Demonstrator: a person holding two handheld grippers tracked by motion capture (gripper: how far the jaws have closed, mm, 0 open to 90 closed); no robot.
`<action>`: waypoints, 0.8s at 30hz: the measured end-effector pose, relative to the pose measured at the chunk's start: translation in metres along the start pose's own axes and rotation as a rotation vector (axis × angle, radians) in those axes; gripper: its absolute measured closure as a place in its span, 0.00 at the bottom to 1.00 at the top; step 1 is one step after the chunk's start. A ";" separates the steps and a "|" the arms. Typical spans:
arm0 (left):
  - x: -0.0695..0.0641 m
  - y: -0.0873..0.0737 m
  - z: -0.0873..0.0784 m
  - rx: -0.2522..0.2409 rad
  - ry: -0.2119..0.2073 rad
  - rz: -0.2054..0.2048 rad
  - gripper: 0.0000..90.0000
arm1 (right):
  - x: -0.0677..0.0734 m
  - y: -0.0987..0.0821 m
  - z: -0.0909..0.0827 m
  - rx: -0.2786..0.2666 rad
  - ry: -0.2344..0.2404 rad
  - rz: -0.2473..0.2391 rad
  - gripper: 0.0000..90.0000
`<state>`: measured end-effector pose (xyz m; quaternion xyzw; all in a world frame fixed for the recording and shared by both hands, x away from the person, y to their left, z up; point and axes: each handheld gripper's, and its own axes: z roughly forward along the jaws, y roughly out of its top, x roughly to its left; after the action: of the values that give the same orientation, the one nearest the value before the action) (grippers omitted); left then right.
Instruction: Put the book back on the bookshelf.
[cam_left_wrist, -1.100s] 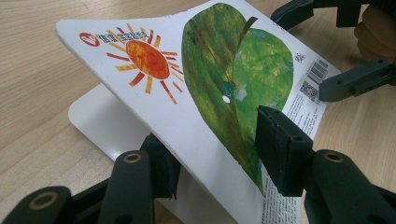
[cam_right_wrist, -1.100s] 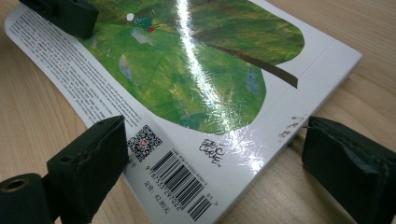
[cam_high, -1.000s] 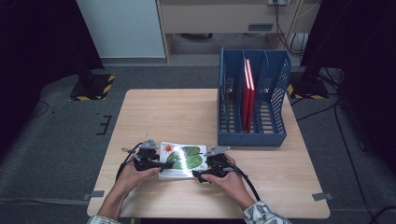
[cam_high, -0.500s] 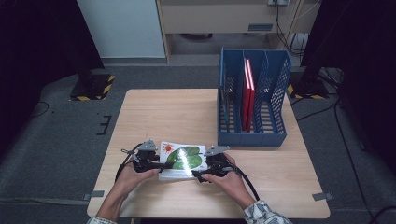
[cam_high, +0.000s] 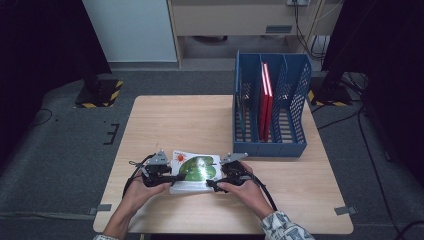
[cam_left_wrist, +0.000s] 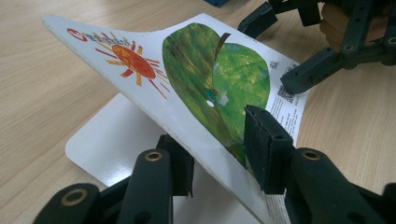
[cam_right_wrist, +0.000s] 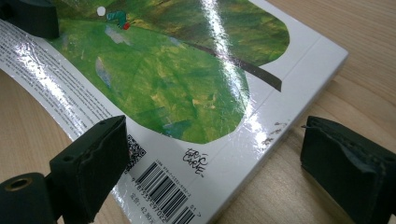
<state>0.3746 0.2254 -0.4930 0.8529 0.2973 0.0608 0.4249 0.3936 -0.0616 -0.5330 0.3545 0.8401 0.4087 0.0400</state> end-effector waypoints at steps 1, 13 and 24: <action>0.000 0.000 0.000 -0.002 0.001 0.003 0.71 | 0.000 0.001 0.001 0.002 0.012 0.006 0.09; -0.006 0.006 -0.005 -0.022 0.022 0.098 0.72 | -0.011 0.007 0.005 0.000 0.045 0.026 0.03; -0.008 0.006 -0.008 -0.038 0.055 0.138 0.72 | -0.018 0.012 0.007 -0.004 0.089 0.045 0.10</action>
<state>0.3678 0.2242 -0.4822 0.8612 0.2481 0.1192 0.4272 0.4161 -0.0630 -0.5332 0.3548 0.8319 0.4267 -0.0061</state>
